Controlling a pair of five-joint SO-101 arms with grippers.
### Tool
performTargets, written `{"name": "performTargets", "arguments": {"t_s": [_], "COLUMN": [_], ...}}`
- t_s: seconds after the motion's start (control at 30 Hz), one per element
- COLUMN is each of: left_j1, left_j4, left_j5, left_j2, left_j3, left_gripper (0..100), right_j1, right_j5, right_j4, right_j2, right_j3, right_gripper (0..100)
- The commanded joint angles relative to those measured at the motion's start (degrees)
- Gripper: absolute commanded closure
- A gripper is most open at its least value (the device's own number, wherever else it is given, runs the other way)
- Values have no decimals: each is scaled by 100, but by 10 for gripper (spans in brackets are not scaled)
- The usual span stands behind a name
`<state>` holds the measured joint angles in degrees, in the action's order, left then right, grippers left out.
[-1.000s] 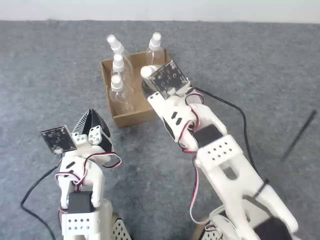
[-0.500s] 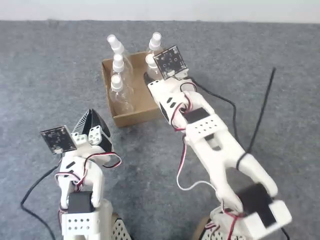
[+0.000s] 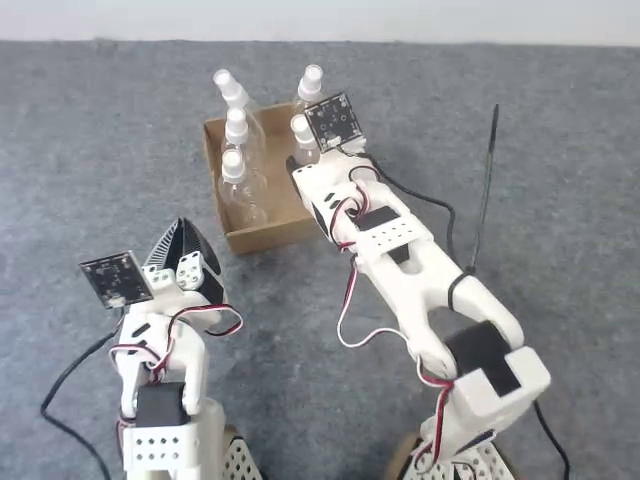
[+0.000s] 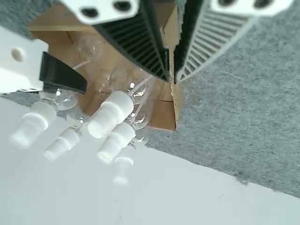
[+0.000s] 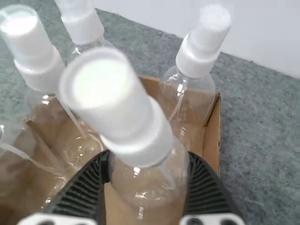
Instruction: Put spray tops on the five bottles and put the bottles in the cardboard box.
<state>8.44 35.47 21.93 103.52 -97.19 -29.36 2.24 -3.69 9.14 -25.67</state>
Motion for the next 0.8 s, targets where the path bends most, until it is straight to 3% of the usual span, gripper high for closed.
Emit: {"name": "performTargets", "arguments": {"t_s": [0.0, 0.77], "left_j1": [35, 35], "left_j4": [-97, -18], "left_j5": [-88, -97], "left_j2": [79, 70], "left_j3": [66, 66], "left_gripper": [988, 988], "right_j1": [66, 66], "right_j5": [-53, -62], "right_j4": [127, 75], "right_j2": [-22, 251], "right_j3": [440, 422], "right_gripper": [992, 991]}}
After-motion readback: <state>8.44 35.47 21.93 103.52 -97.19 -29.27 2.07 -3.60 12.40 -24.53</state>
